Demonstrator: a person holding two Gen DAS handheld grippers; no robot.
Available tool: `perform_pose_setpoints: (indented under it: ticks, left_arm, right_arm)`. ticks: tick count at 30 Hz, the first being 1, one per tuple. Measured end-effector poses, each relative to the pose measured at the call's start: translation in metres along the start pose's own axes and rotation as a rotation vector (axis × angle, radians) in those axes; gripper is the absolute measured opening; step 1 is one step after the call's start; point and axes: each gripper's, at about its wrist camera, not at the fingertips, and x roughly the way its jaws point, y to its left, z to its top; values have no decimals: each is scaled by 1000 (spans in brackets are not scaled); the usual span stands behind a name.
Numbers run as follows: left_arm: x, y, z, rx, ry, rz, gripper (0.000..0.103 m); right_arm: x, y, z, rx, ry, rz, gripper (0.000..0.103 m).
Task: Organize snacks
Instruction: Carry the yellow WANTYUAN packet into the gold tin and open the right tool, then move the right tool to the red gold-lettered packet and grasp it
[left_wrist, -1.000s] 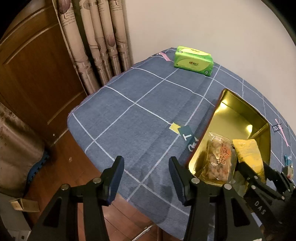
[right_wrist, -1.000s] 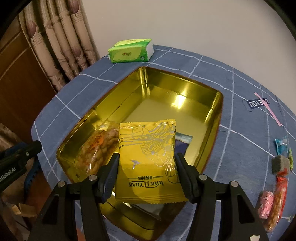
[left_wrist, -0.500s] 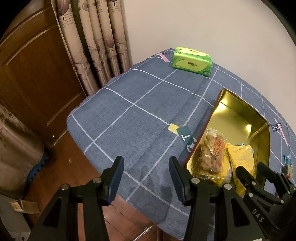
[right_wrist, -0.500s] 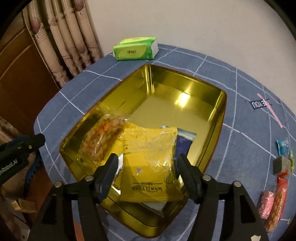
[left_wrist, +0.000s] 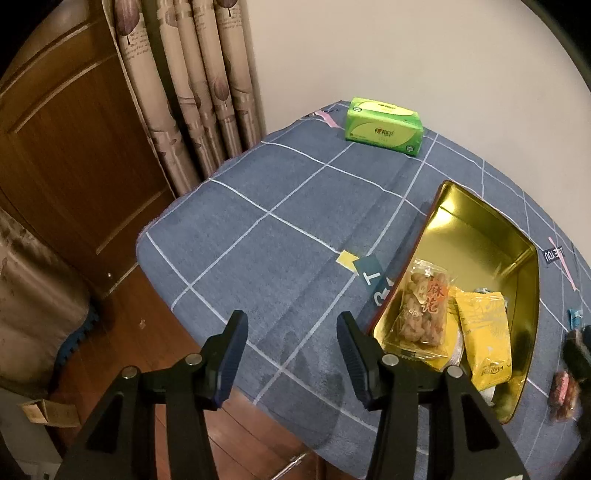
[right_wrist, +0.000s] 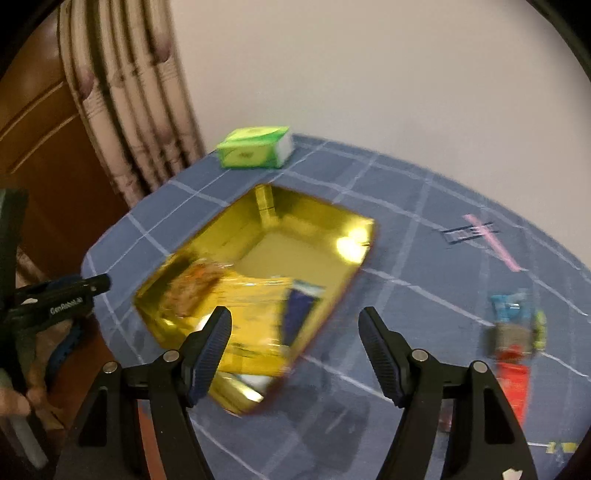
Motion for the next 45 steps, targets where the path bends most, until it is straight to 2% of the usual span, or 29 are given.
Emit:
perform_pose_setpoints:
  ticks: [5, 9, 14, 20, 26, 37, 43, 45]
  left_arm:
    - [-3, -3, -1, 9, -4, 2, 51]
    - [-8, -10, -4, 20, -7, -5, 51]
    - [-21, -31, -8, 80, -37, -7, 51]
    - [-35, -64, -21, 162, -48, -27, 51]
    - [-44, -109, -38, 239, -28, -84, 51]
    - [-48, -203, -69, 406, 13, -217, 51]
    - [-44, -237, -79, 454, 42, -253, 51]
    - [-40, -252, -83, 478, 50, -271, 51]
  right_arm:
    - [-36, -61, -7, 54, -50, -114, 69]
    - [-55, -117, -20, 115, -46, -209, 71]
    - [-58, -174, -47, 186, 6, -289, 71]
    - [-37, -212, -89, 257, 101, -293, 71]
    - [-19, -220, -110, 306, 136, -244, 71]
    - [-1, -226, -119, 352, 132, -180, 69]
    - [2, -219, -119, 317, 120, -173, 61]
    - [2, -218, -119, 302, 112, -174, 53]
